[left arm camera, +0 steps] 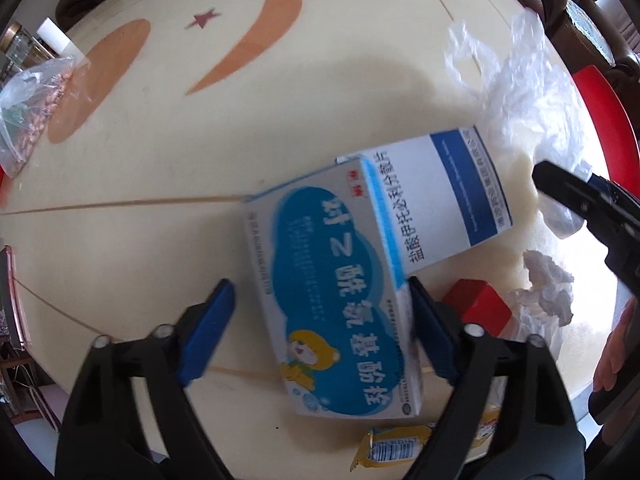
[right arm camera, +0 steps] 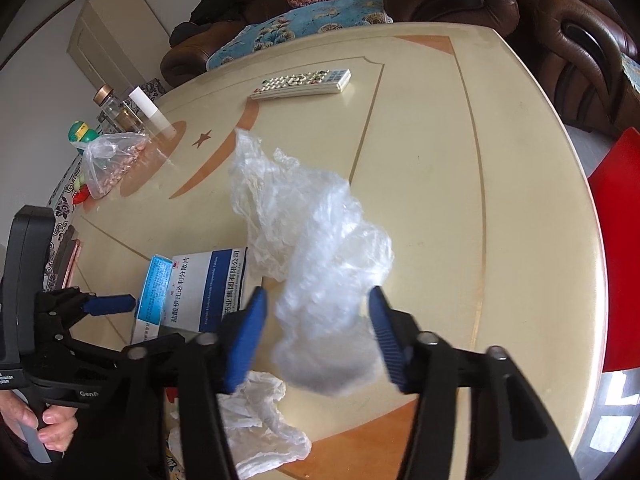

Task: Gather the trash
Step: 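Close left gripper on the medicine box while right gripper pinches the clear plastic bag, then lift the medicine box and plastic bag and carry them toward the pink bin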

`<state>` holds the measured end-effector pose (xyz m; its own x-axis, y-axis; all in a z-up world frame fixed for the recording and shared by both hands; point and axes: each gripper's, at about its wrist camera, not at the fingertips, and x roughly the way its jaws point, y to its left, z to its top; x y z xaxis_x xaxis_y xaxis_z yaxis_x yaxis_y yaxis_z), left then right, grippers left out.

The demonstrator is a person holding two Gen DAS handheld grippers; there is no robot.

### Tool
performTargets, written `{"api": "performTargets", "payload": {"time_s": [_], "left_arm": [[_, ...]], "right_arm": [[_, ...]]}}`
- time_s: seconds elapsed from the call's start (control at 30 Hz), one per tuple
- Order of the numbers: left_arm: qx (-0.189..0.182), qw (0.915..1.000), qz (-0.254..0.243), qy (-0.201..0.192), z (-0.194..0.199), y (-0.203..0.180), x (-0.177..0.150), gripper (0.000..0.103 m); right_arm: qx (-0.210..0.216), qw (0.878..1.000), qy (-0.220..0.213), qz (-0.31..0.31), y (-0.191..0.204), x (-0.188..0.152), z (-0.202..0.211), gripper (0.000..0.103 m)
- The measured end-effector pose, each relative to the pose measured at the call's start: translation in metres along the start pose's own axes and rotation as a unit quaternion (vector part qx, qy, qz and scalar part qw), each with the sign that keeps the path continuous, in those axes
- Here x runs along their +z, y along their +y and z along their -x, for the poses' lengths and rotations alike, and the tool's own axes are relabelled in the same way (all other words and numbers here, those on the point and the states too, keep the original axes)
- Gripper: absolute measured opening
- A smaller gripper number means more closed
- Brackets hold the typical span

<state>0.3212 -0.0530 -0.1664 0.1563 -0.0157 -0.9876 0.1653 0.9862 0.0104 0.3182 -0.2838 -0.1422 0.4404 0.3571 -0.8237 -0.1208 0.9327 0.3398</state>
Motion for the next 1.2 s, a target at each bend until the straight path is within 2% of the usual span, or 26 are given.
{"api": "performTargets", "payload": {"time_s": [0.13,0.23,0.5,0.6,0.8,1.2], "left_arm": [[-0.002,1.0000,-0.004,-0.004,0.003,-0.004,-0.001,0.067],[-0.009,1.0000,-0.001,-0.004,0.005,-0.003,-0.002,0.066],[-0.020,0.9995,0.006,-0.023,0.021,0.011,-0.009,0.065],[-0.020,0.9993,0.008,-0.032,0.028,0.021,-0.017,0.065],[-0.018,0.9988,0.010,-0.045,0.035,0.019,-0.034,0.065],[-0.002,0.9947,0.005,-0.102,0.086,0.011,-0.058,0.065]], "right_arm": [[0.003,1.000,-0.009,0.002,0.003,-0.001,0.003,0.036],[0.006,1.000,-0.021,0.004,0.006,-0.001,0.009,0.030],[-0.021,0.999,-0.041,0.025,0.019,-0.002,0.026,0.025],[-0.032,0.998,-0.047,0.023,0.020,-0.003,0.030,0.024],[-0.052,0.997,-0.058,0.029,0.026,-0.007,0.040,0.023],[-0.081,0.991,-0.092,0.057,0.051,-0.017,0.075,0.023]]}}
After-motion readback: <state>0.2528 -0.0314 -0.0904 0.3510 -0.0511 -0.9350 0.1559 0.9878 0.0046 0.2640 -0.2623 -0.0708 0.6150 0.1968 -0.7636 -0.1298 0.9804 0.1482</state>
